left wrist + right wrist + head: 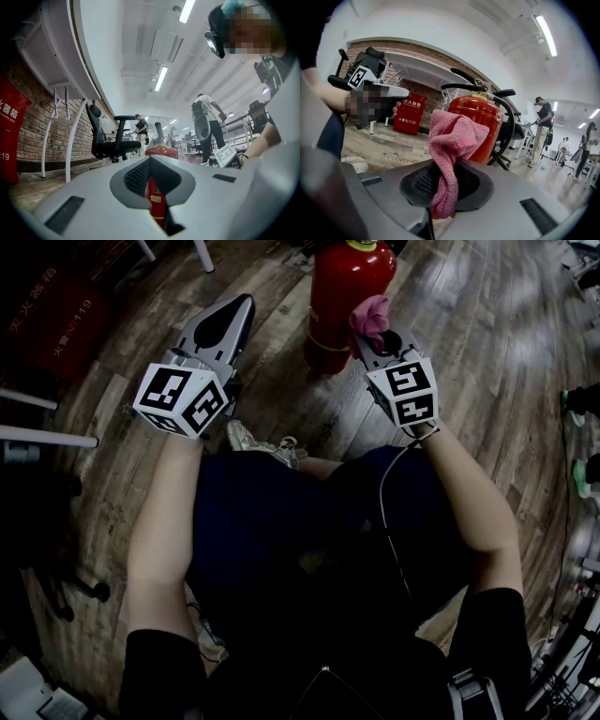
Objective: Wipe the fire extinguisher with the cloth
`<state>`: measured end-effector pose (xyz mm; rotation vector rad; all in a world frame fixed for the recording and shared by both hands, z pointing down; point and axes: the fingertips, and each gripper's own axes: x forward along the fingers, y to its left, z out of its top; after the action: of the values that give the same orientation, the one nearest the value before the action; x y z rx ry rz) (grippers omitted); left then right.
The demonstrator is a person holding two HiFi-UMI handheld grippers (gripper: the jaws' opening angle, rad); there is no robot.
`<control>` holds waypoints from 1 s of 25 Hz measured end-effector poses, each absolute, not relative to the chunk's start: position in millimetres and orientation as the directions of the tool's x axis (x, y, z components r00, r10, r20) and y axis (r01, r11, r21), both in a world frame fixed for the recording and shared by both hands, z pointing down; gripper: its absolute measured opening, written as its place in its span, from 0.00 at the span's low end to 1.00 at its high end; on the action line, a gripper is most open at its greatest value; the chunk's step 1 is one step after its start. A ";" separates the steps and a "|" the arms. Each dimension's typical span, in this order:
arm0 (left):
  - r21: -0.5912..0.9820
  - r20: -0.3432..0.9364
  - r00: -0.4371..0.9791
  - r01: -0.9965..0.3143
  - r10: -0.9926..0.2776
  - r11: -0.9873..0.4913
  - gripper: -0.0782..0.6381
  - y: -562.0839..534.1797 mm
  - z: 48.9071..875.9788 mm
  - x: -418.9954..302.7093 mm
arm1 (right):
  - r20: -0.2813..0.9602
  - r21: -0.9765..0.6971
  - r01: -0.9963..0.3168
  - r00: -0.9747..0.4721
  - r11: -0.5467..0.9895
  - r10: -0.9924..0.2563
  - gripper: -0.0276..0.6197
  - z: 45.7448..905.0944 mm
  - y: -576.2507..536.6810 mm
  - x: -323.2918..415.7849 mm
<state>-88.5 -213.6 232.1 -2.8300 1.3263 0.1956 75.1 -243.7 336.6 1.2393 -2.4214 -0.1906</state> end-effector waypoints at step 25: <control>0.049 -0.117 0.638 -0.762 -0.761 -0.646 0.13 -212.9 232.0 -88.8 | 0.460 0.182 -0.739 -0.519 0.649 -0.720 0.15 411.7 -243.0 67.2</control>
<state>-88.8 -212.9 232.0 -2.8379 1.3201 0.1989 67.2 -243.0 411.7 1.1366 -2.3661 0.0494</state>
